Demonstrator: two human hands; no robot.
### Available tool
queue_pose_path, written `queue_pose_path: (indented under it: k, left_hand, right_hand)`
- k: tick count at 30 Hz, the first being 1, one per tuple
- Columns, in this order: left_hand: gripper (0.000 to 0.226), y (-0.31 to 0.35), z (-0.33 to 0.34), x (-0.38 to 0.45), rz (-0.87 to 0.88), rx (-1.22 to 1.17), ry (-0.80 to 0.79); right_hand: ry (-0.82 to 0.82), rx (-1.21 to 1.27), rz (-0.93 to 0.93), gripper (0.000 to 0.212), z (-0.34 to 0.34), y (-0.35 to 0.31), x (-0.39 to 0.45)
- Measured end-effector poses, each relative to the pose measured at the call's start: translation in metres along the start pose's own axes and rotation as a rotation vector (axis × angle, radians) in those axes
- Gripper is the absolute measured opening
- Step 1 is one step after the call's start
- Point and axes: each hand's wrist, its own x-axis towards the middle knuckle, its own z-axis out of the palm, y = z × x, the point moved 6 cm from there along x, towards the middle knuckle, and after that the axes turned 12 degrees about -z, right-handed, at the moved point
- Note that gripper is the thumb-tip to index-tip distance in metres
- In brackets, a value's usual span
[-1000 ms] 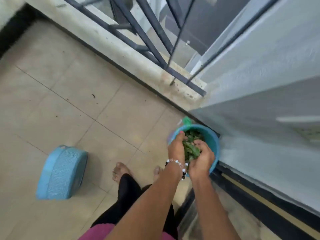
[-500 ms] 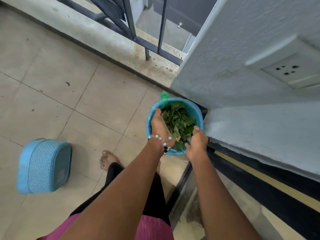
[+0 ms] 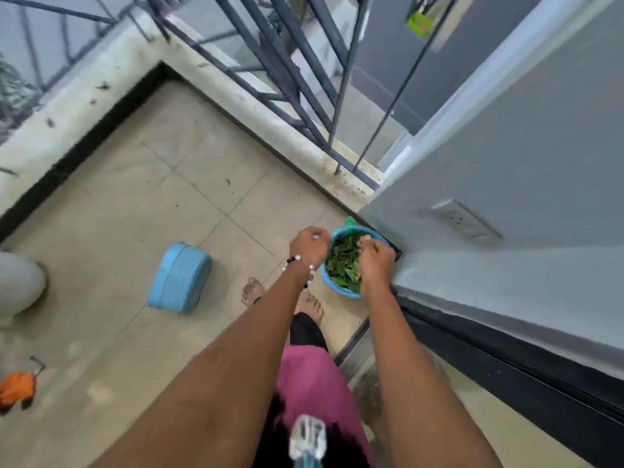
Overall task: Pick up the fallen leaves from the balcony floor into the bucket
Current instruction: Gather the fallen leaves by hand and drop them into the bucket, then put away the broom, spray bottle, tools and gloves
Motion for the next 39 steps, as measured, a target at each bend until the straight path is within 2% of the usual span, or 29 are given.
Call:
queue_pose_path:
  k: [5, 7, 9, 17, 22, 29, 34, 39]
  left_hand:
    - [0.013, 0.044, -0.097, -0.048, 0.221, 0.004, 0.165]
    - [0.023, 0.053, -0.140, -0.066, 0.272, 0.021, 0.251]
    - [0.022, 0.058, -0.186, -0.089, 0.308, -0.014, 0.337]
    - [0.019, 0.000, -0.348, -0.157, 0.295, -0.239, 0.647]
    - [0.023, -0.097, -0.433, -0.179, 0.139, -0.304, 0.803]
    - [0.026, -0.263, -0.540, -0.228, -0.147, -0.405, 1.026]
    - [0.027, -0.366, -0.575, -0.284, -0.231, -0.682, 1.193]
    - [0.022, -0.454, -0.571, -0.321, -0.392, -0.920, 1.279]
  right_hand:
    - [-0.207, -0.234, -0.406, 0.027, 0.020, -0.119, -0.053]
    - [-0.267, -0.321, -0.552, 0.028, 0.036, -0.156, -0.075]
    - [-0.357, -0.389, -0.684, 0.029, 0.062, -0.188, -0.096]
    - [-0.775, -0.615, -1.087, 0.026, 0.183, -0.261, -0.226]
    - [-1.018, -0.652, -1.277, 0.026, 0.262, -0.262, -0.337]
    - [-1.346, -0.645, -1.454, 0.023, 0.354, -0.219, -0.510]
    - [-1.619, -0.666, -1.557, 0.026, 0.380, -0.164, -0.632]
    - [-1.862, -0.705, -1.665, 0.025, 0.384, -0.112, -0.728]
